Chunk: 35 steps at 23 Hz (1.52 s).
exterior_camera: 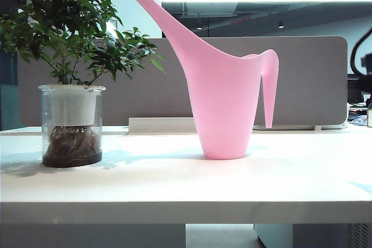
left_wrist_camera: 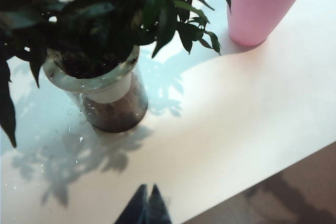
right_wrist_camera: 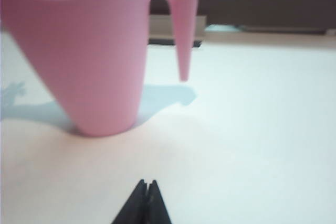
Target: Pick up the watering can from the table, water the potted plant, and put the can back.
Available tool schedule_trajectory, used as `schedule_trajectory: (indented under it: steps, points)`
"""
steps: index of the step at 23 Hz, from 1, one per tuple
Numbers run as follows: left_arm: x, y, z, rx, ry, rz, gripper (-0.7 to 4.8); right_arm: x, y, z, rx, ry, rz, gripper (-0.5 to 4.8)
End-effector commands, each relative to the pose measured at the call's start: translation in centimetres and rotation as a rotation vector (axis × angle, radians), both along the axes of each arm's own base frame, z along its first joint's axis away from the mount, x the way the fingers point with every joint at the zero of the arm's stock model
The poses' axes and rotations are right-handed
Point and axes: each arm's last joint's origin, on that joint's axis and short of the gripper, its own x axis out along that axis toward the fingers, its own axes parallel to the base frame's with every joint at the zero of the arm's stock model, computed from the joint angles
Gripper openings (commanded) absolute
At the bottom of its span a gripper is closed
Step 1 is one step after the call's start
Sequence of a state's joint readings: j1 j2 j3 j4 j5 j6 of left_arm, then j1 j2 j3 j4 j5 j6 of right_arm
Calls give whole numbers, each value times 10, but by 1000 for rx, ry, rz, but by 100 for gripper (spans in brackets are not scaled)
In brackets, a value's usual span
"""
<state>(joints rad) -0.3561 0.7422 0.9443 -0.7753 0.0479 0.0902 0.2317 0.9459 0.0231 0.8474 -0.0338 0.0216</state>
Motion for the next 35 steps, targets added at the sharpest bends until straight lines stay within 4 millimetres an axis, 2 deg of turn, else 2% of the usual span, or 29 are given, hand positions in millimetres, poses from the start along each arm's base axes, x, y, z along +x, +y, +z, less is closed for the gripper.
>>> schedule_trajectory:
  steps: [1, 8, 12, 14, 16, 17, 19, 21, 22, 26, 28, 30, 35]
  points:
    - [0, 0, 1, 2, -9, -1, 3, -6, 1, -6, 6, 27, 68, -5]
    - [0, 0, 1, 1, -10, -1, 3, -7, 1, -15, -9, 118, 98, -5]
    - [-2, 2, -7, 13, -8, 19, 3, -7, 1, -15, -9, 117, 98, -5]
    - [-7, 3, -17, -5, -13, -1, 3, -7, 1, -15, -9, 117, 98, -5]
    - [-15, 6, -31, -14, -36, -1, 3, -7, 1, -15, -9, 117, 98, -5]
    - [-25, 10, -45, -16, -56, -3, 3, -7, 1, -15, -9, 117, 98, -5]
    - [-30, 12, -56, -5, -109, -8, 3, -7, 1, -15, -9, 117, 98, -5]
    - [-31, 16, -69, -28, -188, 20, 3, -7, 1, -15, -9, 117, 98, -5]
    - [-30, 19, -80, -61, -285, 46, 3, -7, 1, -15, -9, 117, 98, -5]
    - [-28, 27, -102, -133, -506, 60, 3, -7, 1, -15, -9, 117, 98, -5]
    - [-27, 32, -114, -114, -531, 137, 3, -7, 1, -15, -9, 117, 98, -5]
    - [-27, 40, -138, -107, -510, 235, 3, -7, 1, -14, -9, 117, 98, -5]
    - [-29, 47, -159, -170, -494, 319, 3, -7, 1, -15, -9, 117, 97, -5]
